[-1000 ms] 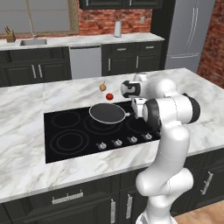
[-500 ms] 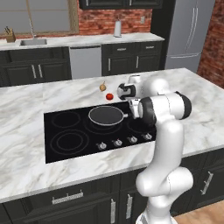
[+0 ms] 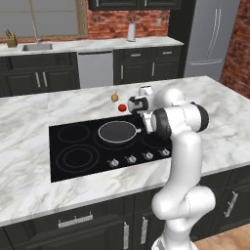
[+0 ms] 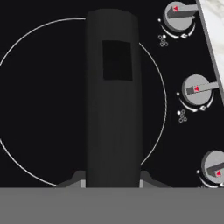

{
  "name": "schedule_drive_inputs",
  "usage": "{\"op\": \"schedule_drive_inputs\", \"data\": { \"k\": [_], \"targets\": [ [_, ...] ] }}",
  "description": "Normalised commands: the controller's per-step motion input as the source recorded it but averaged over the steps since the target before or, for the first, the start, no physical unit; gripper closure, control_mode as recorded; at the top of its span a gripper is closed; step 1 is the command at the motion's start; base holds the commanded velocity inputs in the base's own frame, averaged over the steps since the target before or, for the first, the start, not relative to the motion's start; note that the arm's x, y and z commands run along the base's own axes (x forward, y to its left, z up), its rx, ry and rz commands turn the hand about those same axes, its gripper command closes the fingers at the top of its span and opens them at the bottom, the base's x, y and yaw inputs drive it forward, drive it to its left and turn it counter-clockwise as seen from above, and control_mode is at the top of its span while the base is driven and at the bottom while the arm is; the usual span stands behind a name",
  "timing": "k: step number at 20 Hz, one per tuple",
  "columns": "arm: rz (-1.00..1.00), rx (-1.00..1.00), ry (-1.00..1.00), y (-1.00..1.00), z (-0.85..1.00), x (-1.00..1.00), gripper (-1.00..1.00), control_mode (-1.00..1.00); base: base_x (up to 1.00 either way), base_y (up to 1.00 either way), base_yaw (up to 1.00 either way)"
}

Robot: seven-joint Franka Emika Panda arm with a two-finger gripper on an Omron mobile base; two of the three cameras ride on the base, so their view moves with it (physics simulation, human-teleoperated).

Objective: Place the pan on the center burner on the stove. Then place the tomato and the onion in the pan and turn on the center burner.

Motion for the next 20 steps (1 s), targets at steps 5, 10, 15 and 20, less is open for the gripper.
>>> {"op": "schedule_drive_inputs", "data": {
  "k": [5, 10, 15, 20],
  "targets": [
    [0.0, 0.0, 0.01, 0.0, 0.0, 0.25, 1.0, -1.0, 0.0, 0.0, 0.0],
    [0.0, 0.0, 0.04, 0.02, -0.13, 0.03, 1.0, -1.0, 0.0, 0.0, 0.0],
    [0.0, 0.0, 0.05, 0.06, -0.17, 0.0, 1.0, -1.0, 0.0, 0.0, 0.0],
    [0.0, 0.0, 0.04, 0.03, -0.11, 0.0, 1.0, -1.0, 0.0, 0.0, 0.0]
  ]
}}
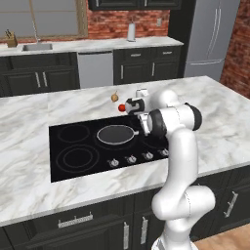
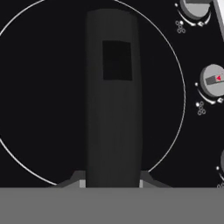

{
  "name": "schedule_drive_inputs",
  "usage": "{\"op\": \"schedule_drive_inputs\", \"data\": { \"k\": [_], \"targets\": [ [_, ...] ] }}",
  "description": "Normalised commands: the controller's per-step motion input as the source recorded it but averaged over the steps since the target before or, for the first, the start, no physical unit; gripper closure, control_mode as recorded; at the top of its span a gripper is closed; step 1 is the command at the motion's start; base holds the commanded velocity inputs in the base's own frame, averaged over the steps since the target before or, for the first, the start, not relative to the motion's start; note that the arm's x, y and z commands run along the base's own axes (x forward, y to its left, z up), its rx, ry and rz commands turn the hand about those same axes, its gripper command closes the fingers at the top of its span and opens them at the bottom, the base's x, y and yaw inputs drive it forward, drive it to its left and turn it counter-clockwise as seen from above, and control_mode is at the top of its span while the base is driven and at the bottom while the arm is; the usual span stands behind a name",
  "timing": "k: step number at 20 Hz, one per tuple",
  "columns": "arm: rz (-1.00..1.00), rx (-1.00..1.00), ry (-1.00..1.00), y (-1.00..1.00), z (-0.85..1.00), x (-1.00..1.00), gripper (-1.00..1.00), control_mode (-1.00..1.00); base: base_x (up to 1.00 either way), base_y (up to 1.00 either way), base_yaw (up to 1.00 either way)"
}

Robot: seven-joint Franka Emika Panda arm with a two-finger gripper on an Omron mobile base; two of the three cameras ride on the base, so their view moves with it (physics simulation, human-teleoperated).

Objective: Place the pan on the center burner on the stove. Then place the tomato and the onion in the pan and turn on the center burner.

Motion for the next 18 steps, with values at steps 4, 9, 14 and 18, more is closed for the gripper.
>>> {"op": "schedule_drive_inputs", "data": {
  "k": [4, 9, 14, 18],
  "targets": [
    [0.0, 0.0, 0.01, 0.0, -0.11, 0.1, 1.0, -1.0, 0.0, 0.0, 0.0],
    [0.0, 0.0, 0.0, 0.0, -0.14, 0.22, 1.0, -1.0, 0.0, 0.0, 0.0],
    [0.0, 0.0, 0.0, 0.0, -0.13, 0.21, 1.0, -1.0, 0.0, 0.0, 0.0],
    [0.0, 0.0, 0.0, 0.0, -0.15, 0.17, 1.0, -1.0, 0.0, 0.0, 0.0]
  ]
}}
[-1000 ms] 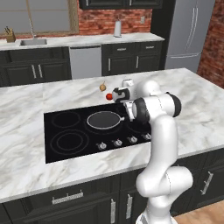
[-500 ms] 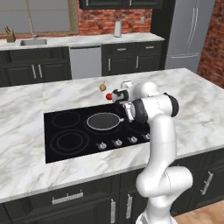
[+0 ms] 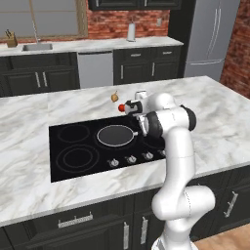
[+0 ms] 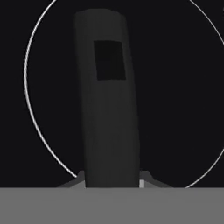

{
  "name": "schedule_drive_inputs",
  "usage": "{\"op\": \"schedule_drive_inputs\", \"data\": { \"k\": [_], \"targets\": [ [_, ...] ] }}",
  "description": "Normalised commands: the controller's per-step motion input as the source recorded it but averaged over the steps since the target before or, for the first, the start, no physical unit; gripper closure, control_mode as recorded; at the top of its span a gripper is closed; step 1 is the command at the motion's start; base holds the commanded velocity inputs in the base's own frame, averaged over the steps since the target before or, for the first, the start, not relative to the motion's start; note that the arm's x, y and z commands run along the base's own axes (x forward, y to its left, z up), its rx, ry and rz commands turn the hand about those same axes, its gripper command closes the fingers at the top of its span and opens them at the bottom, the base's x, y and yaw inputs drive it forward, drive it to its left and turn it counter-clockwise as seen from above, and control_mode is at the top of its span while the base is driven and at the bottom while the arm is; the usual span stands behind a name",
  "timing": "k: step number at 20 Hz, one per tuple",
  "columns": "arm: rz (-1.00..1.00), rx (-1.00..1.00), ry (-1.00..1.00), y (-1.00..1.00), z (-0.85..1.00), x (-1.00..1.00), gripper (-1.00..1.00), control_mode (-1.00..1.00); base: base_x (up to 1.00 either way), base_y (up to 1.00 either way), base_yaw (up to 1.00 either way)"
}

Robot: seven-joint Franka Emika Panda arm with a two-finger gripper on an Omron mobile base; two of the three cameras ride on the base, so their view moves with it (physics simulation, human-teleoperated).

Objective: Place the pan on the center burner on the stove. Then place the tomato and the onion in the pan and turn on the center burner.

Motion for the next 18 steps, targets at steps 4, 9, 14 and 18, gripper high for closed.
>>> {"op": "schedule_drive_inputs", "data": {
  "k": [4, 9, 14, 18],
  "targets": [
    [0.0, 0.0, 0.0, 0.0, -0.17, 0.09, 1.0, -1.0, 0.0, 0.0, 0.0],
    [0.0, -0.01, 0.0, 0.0, -0.19, 0.07, 1.0, -1.0, 0.0, 0.0, 0.0],
    [0.0, -0.05, 0.0, 0.07, -0.22, 0.02, 1.0, -1.0, 0.0, 0.0, 0.0],
    [0.0, -0.04, 0.0, 0.07, -0.16, 0.0, -1.0, -1.0, 0.0, 0.0, 0.0]
  ]
}}
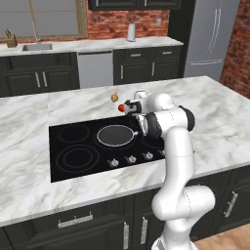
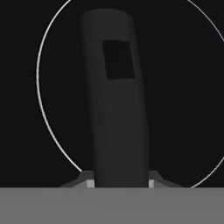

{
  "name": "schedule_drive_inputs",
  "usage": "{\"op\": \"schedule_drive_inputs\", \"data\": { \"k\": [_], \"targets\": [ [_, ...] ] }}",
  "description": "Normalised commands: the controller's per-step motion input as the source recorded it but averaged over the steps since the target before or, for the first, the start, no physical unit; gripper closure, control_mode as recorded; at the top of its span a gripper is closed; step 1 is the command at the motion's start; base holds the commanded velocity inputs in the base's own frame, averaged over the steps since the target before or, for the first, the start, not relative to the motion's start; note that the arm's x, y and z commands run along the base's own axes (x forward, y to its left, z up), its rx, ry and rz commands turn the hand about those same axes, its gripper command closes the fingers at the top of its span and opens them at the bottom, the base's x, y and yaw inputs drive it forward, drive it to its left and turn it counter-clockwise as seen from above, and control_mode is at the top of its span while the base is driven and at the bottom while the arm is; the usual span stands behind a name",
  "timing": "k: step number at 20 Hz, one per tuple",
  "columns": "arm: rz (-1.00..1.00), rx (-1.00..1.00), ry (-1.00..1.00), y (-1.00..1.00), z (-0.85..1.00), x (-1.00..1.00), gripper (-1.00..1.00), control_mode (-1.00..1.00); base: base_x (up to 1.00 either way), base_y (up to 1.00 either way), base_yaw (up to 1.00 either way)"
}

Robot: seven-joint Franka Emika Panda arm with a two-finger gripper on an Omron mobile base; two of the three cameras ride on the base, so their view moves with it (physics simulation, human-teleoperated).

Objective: Place the pan on the center burner on the stove. Then place the tomato and the onion in the pan and turn on the center burner.

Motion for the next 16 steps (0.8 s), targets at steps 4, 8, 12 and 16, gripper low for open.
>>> {"op": "schedule_drive_inputs", "data": {
  "k": [4, 8, 12, 16],
  "targets": [
    [0.0, 0.0, 0.0, 0.0, -0.04, -0.01, -1.0, -1.0, 0.0, 0.0, 0.0],
    [0.0, 0.0, -0.03, 0.0, 0.01, -0.18, -1.0, -1.0, 0.0, 0.0, 0.0],
    [0.0, 0.0, -0.08, 0.0, 0.13, -0.35, -1.0, -1.0, 0.0, 0.0, 0.0],
    [0.0, 0.03, -0.12, 0.0, 0.35, -0.46, -1.0, -1.0, 0.0, 0.0, 0.0]
  ]
}}
